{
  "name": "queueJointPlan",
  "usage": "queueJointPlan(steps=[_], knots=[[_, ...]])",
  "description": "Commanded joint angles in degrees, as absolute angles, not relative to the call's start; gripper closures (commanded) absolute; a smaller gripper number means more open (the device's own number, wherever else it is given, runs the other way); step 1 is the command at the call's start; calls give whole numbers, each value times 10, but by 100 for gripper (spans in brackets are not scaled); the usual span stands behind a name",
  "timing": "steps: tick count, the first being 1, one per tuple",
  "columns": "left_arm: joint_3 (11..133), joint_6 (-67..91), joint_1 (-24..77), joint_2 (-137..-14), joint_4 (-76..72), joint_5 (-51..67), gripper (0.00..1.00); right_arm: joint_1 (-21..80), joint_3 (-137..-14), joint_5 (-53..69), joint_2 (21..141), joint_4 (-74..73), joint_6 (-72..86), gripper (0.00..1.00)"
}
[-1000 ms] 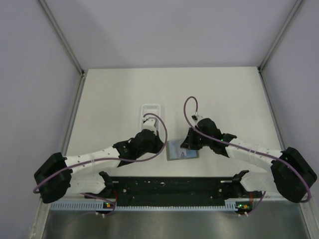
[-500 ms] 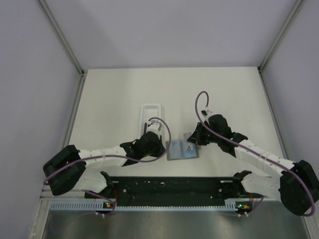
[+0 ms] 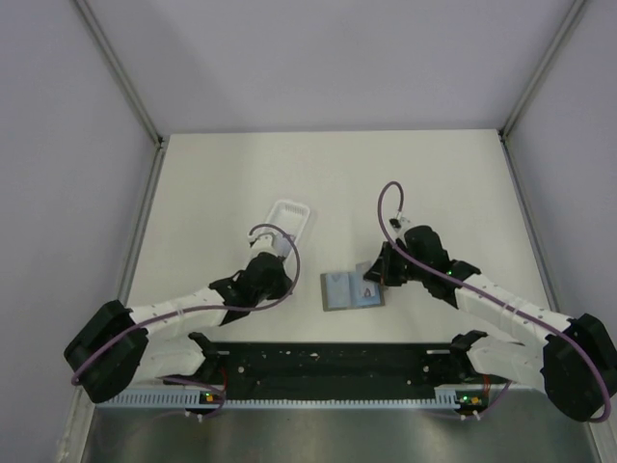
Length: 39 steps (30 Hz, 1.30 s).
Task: Put the credit cards into the card holder
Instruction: Insert the credit card into the card holder.
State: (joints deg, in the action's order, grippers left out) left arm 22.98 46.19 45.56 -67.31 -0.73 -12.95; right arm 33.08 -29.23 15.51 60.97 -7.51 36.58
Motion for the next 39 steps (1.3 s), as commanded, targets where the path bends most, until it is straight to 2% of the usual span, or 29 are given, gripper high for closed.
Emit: queueJointPlan(steps=[1,5,9,20,39], knots=[[227,447,455,-633,-49,-110,100,325,-293,181,615,-62,358,100],[221,424,460,-646,-129,-18,100,325,-298,205,644,-59,351,100],[223,421,478,-682,-172,16,100,325,-303,225,671,-52,341,100],[214,430,486,-743,-224,34,100,325,-266,254,705,51,379,100],[214,430,486,-805,-268,53,100,314,-263,222,735,51,454,100]])
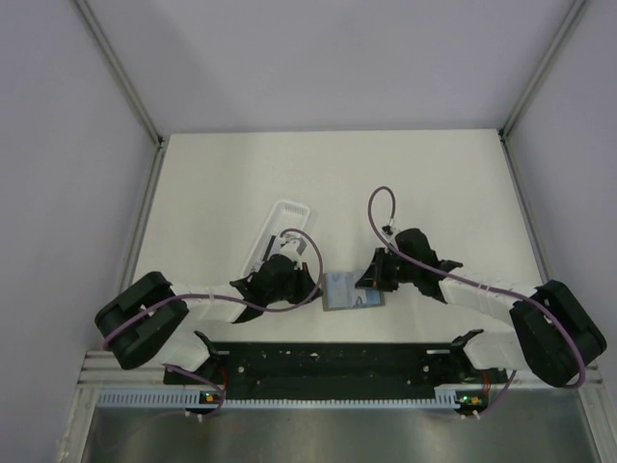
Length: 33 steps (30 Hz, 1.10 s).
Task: Put the credit cards into the card holder
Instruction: Insert the credit card into the card holder.
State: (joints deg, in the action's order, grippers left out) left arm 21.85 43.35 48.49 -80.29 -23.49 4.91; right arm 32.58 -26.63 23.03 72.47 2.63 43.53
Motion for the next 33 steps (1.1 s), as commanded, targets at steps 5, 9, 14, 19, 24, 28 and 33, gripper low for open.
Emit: queueJointPlan(steps=[5,9,14,19,24,28,33], knots=[[214,427,486,-807,-265,52,100,309,-265,224,744,53,456,100],[217,425,486,-811,-258,50,100,309,-265,224,753,55,456,100],[219,425,486,-821,-259,52,100,309,-268,237,771,64,454,100],[220,425,486,-831,-265,55,100,308,-271,243,782,65,448,100],[222,425,486,-842,-269,58,100,309,-272,249,790,68,439,100],[222,425,486,-847,-271,61,100,308,-267,258,797,84,432,100],[221,425,486,-845,-268,60,100,308,-265,267,807,109,424,100]])
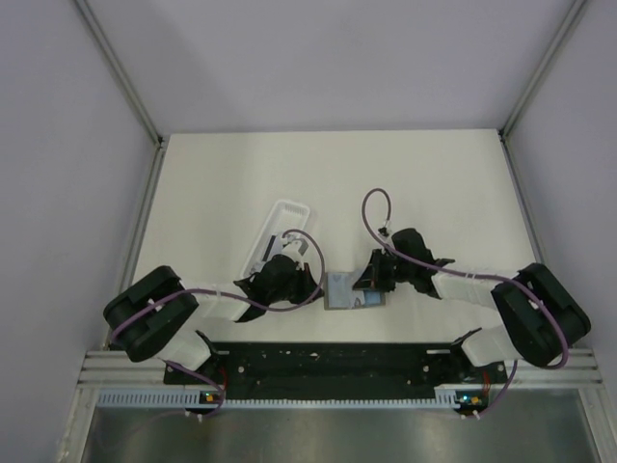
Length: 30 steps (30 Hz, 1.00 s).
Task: Put the credit cards into the card holder
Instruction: Insert the credit card into the card holder.
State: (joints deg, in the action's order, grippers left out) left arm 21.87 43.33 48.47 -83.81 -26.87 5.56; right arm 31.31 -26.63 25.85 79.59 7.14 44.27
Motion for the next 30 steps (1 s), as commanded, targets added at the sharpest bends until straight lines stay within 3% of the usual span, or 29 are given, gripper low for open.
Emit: queueJointPlan(steps=[1,16,30], knots=[[221,425,486,-845,-268,60,100,308,-265,268,809,114,423,100],[220,424,486,-842,-265,59,100,308,-258,259,845,213,420,100],[221,424,486,-848,-267,59,100,309,-236,174,784,169,414,100]])
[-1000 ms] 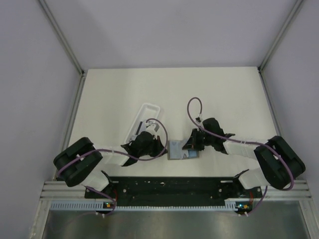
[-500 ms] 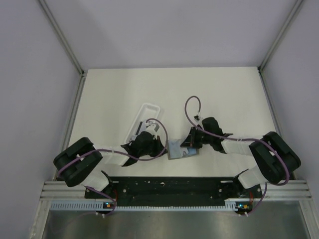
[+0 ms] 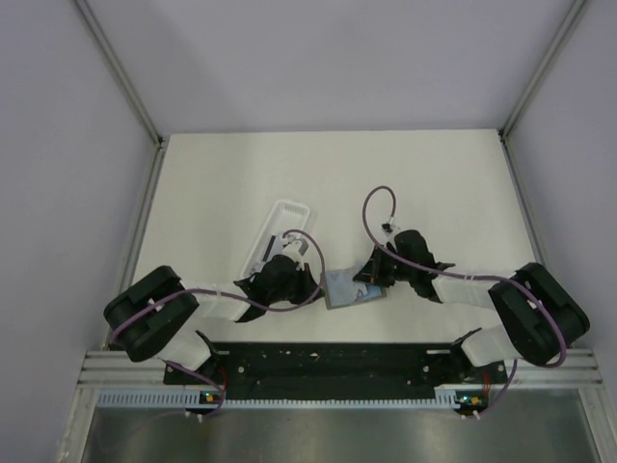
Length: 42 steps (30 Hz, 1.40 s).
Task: Put the credit cards into the card holder
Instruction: Insert the credit card into the card holder.
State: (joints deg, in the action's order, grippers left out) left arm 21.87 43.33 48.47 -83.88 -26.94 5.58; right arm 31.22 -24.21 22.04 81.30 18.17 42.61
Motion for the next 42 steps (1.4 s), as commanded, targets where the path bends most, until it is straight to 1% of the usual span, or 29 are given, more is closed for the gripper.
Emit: queueJointPlan(steps=[1,6,16,32,38,42], knots=[[221,424,486,-848,-268,59,100,309,-232,171,780,167,413,100],[221,425,486,-850,-269,60,100,308,-233,183,791,177,412,100],[223,425,486,-853,-269,62,100,309,-216,234,840,251,442,100],[227,427,486,-860,-272,65,100,309,-184,309,881,352,479,100],[232,426,486,-862,-268,65,100,314,-184,328,889,352,478,100],[232,426,486,-860,-267,66,100,315,-180,314,872,323,476,100]])
